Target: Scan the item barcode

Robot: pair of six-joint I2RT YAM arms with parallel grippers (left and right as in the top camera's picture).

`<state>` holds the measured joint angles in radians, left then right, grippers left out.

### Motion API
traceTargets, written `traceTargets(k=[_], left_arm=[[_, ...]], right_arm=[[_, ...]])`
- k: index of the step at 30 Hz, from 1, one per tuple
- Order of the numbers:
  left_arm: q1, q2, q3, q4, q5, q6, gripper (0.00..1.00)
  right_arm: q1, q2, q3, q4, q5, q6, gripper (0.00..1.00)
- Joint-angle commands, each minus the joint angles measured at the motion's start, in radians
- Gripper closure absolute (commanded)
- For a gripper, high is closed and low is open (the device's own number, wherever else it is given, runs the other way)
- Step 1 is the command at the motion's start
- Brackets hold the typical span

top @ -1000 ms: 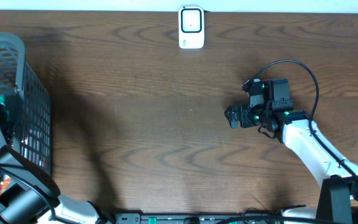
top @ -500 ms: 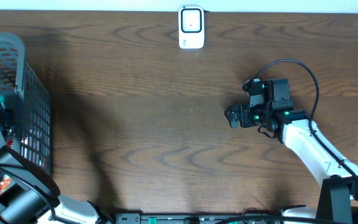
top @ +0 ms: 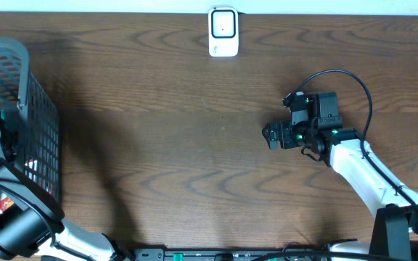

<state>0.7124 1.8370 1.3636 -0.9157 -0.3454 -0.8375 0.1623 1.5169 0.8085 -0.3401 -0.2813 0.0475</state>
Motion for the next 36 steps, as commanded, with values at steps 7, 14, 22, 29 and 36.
traceTargets(k=[7, 14, 22, 29, 36], left_arm=[[0.005, 0.008, -0.015, -0.118, -0.108, -0.027, 0.03], [0.005, 0.008, -0.014, -0.23, -0.119, -0.088, 0.03], [0.005, 0.008, -0.014, -0.371, -0.119, -0.163, 0.03], [0.005, 0.008, -0.015, -0.411, -0.118, -0.201, 0.03], [0.005, 0.013, -0.029, -0.353, -0.111, -0.201, 0.03]], right_arm=[[0.01, 0.008, -0.007, 0.0, -0.012, -0.012, 0.01], [0.01, 0.008, -0.007, 0.0, -0.012, -0.012, 0.01], [0.01, 0.008, -0.007, 0.005, -0.016, -0.011, 0.01], [0.01, 0.008, -0.006, 0.008, -0.033, -0.012, 0.01], [0.01, 0.008, -0.006, 0.009, -0.039, -0.012, 0.01]])
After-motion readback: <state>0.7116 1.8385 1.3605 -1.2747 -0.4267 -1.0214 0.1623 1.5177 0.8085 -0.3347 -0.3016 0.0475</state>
